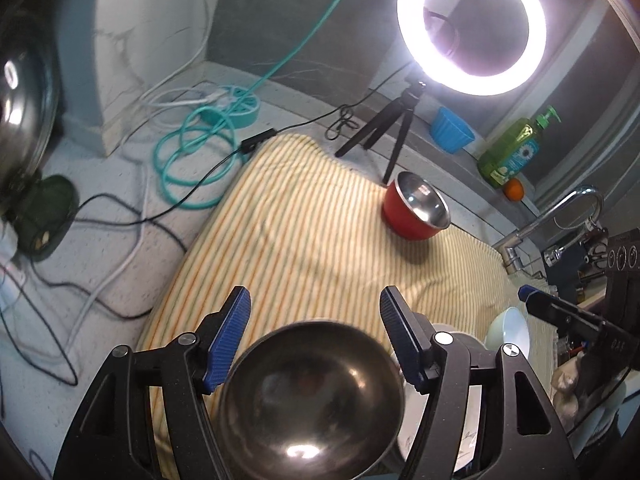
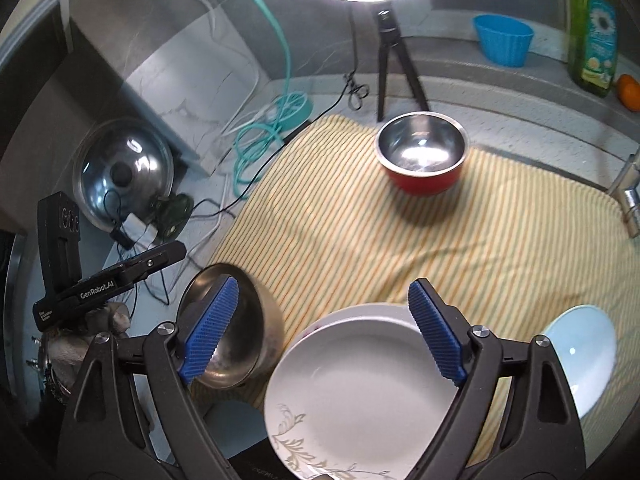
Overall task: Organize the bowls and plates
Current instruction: 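Move both grippers to the rim of the red-bottomed steel bowl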
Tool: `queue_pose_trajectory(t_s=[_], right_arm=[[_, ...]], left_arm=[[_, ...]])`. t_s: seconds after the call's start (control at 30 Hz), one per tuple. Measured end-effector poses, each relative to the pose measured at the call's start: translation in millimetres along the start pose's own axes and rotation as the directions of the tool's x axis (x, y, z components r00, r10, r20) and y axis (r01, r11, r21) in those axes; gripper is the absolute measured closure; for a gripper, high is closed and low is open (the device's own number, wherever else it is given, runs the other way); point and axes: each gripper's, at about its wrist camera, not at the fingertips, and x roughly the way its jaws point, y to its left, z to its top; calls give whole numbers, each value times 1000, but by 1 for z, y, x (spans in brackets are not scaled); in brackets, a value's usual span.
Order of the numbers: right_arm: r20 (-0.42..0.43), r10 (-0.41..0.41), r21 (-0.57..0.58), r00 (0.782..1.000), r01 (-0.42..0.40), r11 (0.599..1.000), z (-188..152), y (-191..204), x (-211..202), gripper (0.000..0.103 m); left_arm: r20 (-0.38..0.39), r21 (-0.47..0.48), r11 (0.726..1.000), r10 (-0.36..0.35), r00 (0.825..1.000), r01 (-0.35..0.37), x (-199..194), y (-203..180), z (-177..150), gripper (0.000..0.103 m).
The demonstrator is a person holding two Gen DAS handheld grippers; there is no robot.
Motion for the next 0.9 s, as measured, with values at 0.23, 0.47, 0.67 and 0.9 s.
queue_pose_trajectory(t_s=[0.23, 0.47, 0.67, 0.9], right_arm=[[72, -45, 75, 996, 39, 996, 28, -43, -14, 14], [94, -76, 117, 993, 64, 991, 54, -75, -3, 14], [65, -60, 152, 996, 50, 987, 68, -96, 27, 14], [19, -41, 234, 999, 35, 972, 78, -126, 64, 30]], left_arm=[[-4, 52, 997, -52, 999, 52, 21, -26, 33, 36], [-46, 101, 990, -97, 994, 101, 59, -53, 65, 36], [-111, 124, 983, -121, 986, 135, 98, -73, 82, 37], [-174, 105, 981, -142, 974, 162, 139, -81, 94, 52]])
